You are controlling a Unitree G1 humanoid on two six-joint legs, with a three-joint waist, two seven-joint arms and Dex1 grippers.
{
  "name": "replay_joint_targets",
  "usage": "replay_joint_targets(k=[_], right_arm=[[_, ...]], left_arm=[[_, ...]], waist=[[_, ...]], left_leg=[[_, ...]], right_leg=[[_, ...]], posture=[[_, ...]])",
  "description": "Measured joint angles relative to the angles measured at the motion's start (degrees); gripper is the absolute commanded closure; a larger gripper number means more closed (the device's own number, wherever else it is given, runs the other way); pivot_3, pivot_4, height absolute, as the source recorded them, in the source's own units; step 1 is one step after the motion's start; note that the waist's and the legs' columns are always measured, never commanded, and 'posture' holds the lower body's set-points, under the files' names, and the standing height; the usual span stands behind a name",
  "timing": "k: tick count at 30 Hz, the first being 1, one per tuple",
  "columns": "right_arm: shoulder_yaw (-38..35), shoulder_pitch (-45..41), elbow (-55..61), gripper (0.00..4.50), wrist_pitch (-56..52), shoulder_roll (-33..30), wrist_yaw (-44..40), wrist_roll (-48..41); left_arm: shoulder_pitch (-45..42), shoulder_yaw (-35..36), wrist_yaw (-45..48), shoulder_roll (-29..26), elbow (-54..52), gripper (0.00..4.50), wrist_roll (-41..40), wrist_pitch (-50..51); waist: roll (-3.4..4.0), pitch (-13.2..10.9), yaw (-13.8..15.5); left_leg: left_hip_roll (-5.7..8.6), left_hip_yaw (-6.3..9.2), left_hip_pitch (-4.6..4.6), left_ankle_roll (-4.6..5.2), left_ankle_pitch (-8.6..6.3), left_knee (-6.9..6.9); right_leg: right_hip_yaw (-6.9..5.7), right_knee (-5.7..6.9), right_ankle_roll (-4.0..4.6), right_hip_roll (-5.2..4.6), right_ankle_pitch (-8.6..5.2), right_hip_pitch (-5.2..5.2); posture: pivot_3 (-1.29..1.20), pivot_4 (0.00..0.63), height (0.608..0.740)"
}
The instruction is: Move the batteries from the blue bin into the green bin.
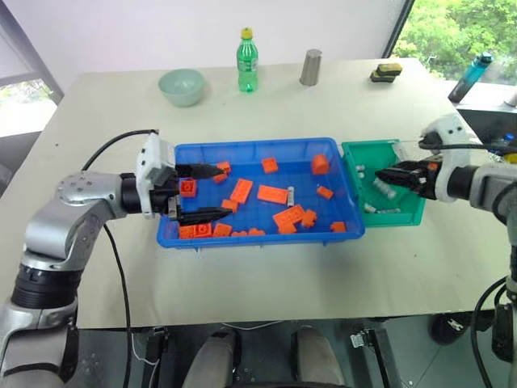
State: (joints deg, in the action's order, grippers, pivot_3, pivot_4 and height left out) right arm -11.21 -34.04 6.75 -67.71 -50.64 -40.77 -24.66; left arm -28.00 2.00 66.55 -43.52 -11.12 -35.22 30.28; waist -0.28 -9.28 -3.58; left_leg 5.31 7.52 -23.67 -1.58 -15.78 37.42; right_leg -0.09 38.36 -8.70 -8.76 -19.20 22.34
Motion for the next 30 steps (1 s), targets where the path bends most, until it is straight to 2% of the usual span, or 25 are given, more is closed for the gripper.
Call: replay_joint_targets(k=[3, 7, 10, 11, 17, 22, 30], right_arm=[[2.9, -1.0, 0.0, 1.03, 3.1, 0.0, -0.3, 0.8], [6.7, -7.9, -0.4, 1.03, 7.1, 1.4, -2.5, 0.8], [11.1, -12.0, -2.5, 0.19, 9.9, 4.6, -4.1, 1.4], [14.5, -12.8, -3.9, 0.05, 12.6, 5.4, -5.4, 2.9], [30.6, -13.6, -11.9, 0.05, 28.2, 8.4, -15.4, 11.5], [35.2, -17.1, -21.6, 0.05, 37.5, 10.6, -19.9, 17.8], [36.4, -19.9, -32.3, 0.05, 47.1, 14.7, -24.2, 23.9]], left_arm=[[0.0, -0.5, 0.3, 0.1, 0.2, 0.0, 0.3, -0.2], [0.0, -0.5, 0.5, 0.1, 0.2, 0.0, 0.3, -0.6], [0.1, -0.6, 0.4, 0.1, 0.1, 0.0, 0.4, -0.6], [0.1, -0.6, 0.4, 0.1, 0.0, 0.0, 0.5, -0.7], [0.8, -0.5, -0.5, -0.2, -1.2, 0.0, 0.8, -0.7], [2.8, 0.5, -1.7, -0.4, -3.0, 0.0, 0.7, -0.6], [5.9, 3.2, -4.3, -1.0, -5.9, 0.0, -0.2, -0.3]], waist=[[0.0, 0.0, 0.0], [0.0, 0.0, -0.3], [0.0, 0.0, -0.4], [0.0, 0.0, -0.4], [-0.01, 0.0, -0.2], [-0.01, 0.0, -0.4], [-0.01, 0.0, -0.4]], left_leg=[[0.01, 0.02, 0.0, 0.0, 0.0, 0.0], [0.0, 0.08, 0.0, -0.01, 0.0, 0.0], [-0.01, 0.1, 0.0, -0.01, 0.0, 0.01], [0.0, 0.11, 0.0, -0.01, 0.0, 0.01], [0.06, 0.16, -0.02, -0.01, 0.0, 0.04], [0.03, 0.17, -0.02, -0.02, 0.01, 0.02], [0.03, 0.19, -0.02, -0.02, 0.01, 0.04]], right_leg=[[0.0, -0.01, 0.0, -0.01, 0.0, 0.01], [-0.02, -0.01, 0.0, 0.02, 0.0, 0.0], [-0.02, -0.02, 0.0, 0.03, 0.0, -0.01], [-0.02, -0.02, 0.0, 0.02, 0.0, -0.01], [-0.03, -0.02, 0.0, -0.02, 0.0, 0.0], [-0.03, -0.02, 0.0, 0.02, 0.0, 0.04], [-0.04, -0.03, 0.0, 0.02, 0.0, 0.02]], posture=[[0.0, 0.15, 0.727], [0.0, 0.15, 0.727], [0.0, 0.15, 0.727], [0.0, 0.15, 0.727], [0.0, 0.15, 0.727], [0.0, 0.15, 0.727], [0.0, 0.15, 0.727]])
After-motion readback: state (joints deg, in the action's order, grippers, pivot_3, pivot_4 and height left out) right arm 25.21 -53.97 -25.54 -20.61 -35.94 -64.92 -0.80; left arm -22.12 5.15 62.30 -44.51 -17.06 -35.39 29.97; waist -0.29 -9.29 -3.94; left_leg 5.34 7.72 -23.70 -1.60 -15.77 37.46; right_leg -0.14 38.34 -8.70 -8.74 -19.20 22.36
